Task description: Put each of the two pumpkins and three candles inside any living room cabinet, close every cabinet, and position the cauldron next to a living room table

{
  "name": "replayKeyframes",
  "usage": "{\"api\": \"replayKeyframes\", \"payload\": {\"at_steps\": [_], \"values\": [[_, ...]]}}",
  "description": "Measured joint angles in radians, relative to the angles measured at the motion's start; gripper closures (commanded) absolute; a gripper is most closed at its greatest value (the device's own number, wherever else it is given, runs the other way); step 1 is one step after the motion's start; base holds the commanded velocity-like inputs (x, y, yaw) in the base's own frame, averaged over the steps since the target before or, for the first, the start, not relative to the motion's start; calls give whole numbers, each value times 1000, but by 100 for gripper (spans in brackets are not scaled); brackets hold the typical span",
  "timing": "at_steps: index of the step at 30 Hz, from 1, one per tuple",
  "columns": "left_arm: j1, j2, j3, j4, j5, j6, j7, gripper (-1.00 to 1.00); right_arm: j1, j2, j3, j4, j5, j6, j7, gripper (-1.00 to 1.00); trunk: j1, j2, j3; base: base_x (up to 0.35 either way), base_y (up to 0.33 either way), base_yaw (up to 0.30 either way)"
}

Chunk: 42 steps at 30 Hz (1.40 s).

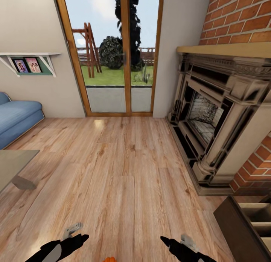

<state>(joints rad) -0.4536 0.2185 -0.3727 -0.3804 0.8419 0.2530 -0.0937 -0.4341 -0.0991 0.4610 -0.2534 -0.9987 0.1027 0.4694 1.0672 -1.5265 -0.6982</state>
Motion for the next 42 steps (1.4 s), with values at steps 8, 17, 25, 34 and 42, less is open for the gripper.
{"api": "replayKeyframes", "payload": {"at_steps": [8, 17, 25, 34, 42], "values": [[0, 1, -2, 1, 0, -24, -6, -100, 0, 5, -8, -687, 49, 287, -457, -100, 31, -56, -25, 0, 0, 0], [0, 4, 0, 1, 2, -27, -36, -100, 1, 11, -12, -1084, 60, 405, -894, -100, 65, -119, -53, 0, 0, 0], [0, 4, 0, 1, 5, -26, -80, -100, 1, 11, -12, -1218, 46, 438, -935, -100, 96, -175, -78, 0, 0, 0], [0, 12, 2, 2, 12, -25, -88, -100, 1, 10, -11, -1249, 42, 443, -930, -100, 130, -238, -107, 0, 0, 0], [0, 19, 10, 2, 19, -22, -89, -100, 1, 11, -9, -1257, 41, 444, -929, -100, 161, -294, -132, 0, 0, 0]]}}
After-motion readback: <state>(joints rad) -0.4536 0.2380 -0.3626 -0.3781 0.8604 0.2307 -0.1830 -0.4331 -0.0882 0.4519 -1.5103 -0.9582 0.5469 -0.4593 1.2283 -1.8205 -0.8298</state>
